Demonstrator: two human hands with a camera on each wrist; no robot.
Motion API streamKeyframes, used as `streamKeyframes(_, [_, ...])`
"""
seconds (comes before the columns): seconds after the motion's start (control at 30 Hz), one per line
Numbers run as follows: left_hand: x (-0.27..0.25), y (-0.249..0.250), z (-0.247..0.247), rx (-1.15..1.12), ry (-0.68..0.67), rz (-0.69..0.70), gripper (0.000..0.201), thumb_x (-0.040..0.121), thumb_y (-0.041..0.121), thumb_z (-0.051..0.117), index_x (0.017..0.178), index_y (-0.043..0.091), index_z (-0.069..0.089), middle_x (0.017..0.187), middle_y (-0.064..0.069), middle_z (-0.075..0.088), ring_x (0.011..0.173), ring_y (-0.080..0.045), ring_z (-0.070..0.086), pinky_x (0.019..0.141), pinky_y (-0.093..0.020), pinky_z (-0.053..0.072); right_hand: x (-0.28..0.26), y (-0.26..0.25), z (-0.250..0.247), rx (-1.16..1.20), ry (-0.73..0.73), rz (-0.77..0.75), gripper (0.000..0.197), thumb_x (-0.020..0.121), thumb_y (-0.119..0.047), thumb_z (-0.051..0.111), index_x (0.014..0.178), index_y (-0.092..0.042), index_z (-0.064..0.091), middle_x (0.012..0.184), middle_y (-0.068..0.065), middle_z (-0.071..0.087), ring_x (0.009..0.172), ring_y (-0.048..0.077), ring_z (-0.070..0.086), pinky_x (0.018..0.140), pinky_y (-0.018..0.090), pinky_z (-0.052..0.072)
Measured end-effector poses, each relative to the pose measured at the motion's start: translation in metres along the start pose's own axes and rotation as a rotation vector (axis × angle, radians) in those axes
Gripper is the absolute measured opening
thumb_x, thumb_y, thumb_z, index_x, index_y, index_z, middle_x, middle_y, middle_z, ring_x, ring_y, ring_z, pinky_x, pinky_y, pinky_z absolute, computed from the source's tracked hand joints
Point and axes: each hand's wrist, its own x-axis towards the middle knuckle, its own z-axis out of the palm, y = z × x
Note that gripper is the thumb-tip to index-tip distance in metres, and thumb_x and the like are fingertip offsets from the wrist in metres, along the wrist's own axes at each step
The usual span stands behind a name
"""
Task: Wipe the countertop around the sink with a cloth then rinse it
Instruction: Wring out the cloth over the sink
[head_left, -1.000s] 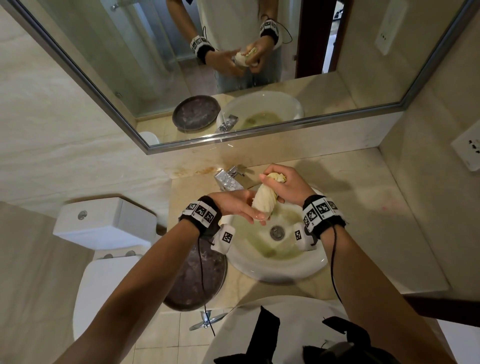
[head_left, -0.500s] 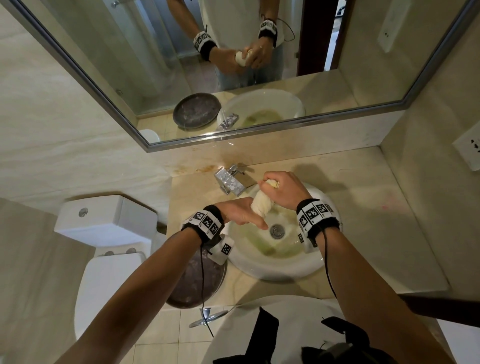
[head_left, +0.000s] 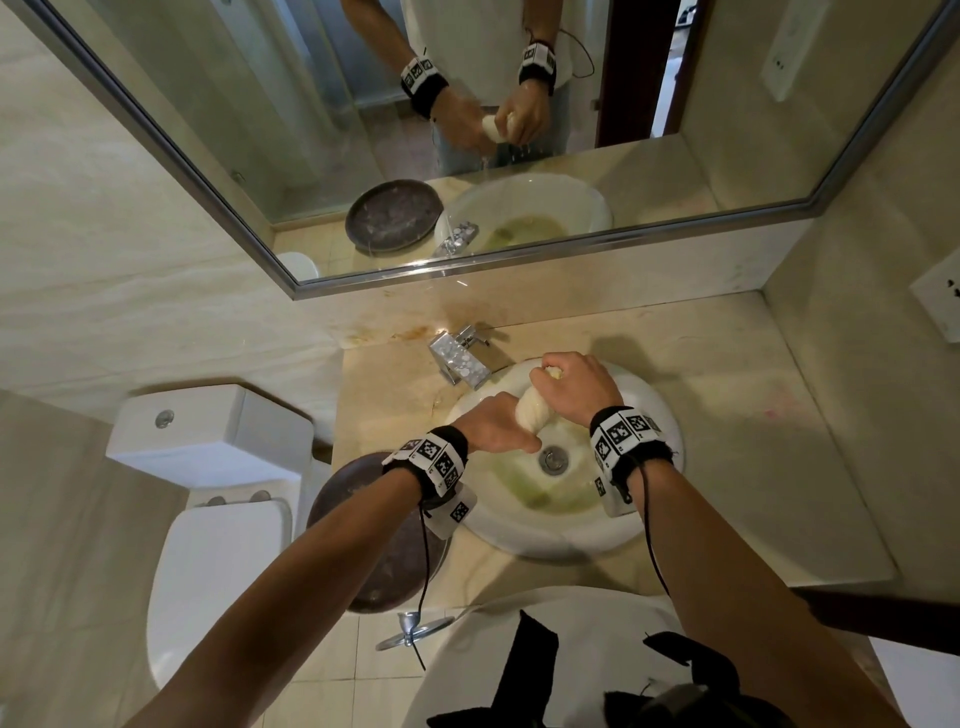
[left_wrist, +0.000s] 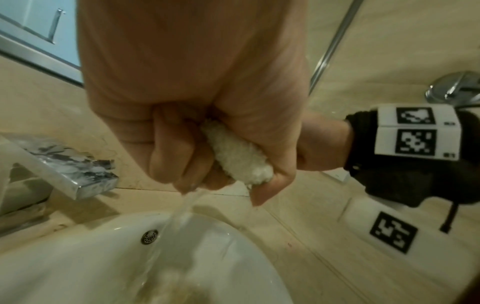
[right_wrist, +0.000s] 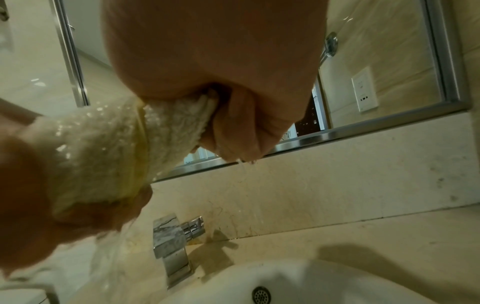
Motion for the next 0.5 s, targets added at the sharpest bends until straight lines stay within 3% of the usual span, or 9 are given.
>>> streamKeyframes(0.13, [0.002, 0.001, 0.005, 0.096, 0.079, 0.019, 0.025, 0.071, 0.030, 0.078, 0.085, 0.023, 0.059, 0.079, 0.004, 0.064, 0.074, -0.017, 0.063, 0.060, -0.026, 0.044, 0.001, 0.004, 0.005, -0.002, 0.011, 0.072, 0.030, 0.081, -0.043, 0.053, 0.062, -0.020, 0.050, 0.059, -0.001, 0.048, 0.067, 0.030, 0.049, 0.057, 0.033, 0.036])
streamKeyframes(0.23, [0.005, 0.000, 0.011, 0.175, 0.132, 0.011, 0.028, 0.073, 0.037, 0.077, 0.090, 0.026, 0.058, 0.081, 0.005, 0.064, 0.074, -0.017, 0.062, 0.061, -0.027, 0.044, 0.002, 0.007, 0.010, -0.001, 0.001, 0.144, 0.030, 0.080, -0.047, 0.050, 0.063, -0.023, 0.051, 0.070, 0.000, 0.056, 0.074, 0.030, 0.055, 0.061, 0.031, 0.038])
streamKeyframes(0.37, [0.006, -0.004, 0.021, 0.259, 0.187, -0.002, 0.034, 0.074, 0.042, 0.076, 0.097, 0.022, 0.060, 0.086, 0.003, 0.066, 0.076, -0.019, 0.063, 0.063, -0.030, 0.048, 0.000, 0.010, 0.015, 0.002, -0.017, 0.214, 0.033, 0.082, -0.041, 0.048, 0.066, -0.013, 0.055, 0.069, 0.004, 0.059, 0.073, 0.031, 0.058, 0.058, 0.031, 0.040])
streamKeyframes(0.5, [0.006, -0.008, 0.025, 0.374, 0.249, 0.029, 0.035, 0.076, 0.041, 0.073, 0.103, 0.020, 0.063, 0.090, 0.000, 0.069, 0.080, -0.023, 0.066, 0.067, -0.034, 0.054, -0.001, 0.012, 0.021, 0.038, -0.036, 0.270, 0.030, 0.083, -0.039, 0.047, 0.069, -0.014, 0.059, 0.079, 0.004, 0.063, 0.078, 0.030, 0.060, 0.066, 0.032, 0.048])
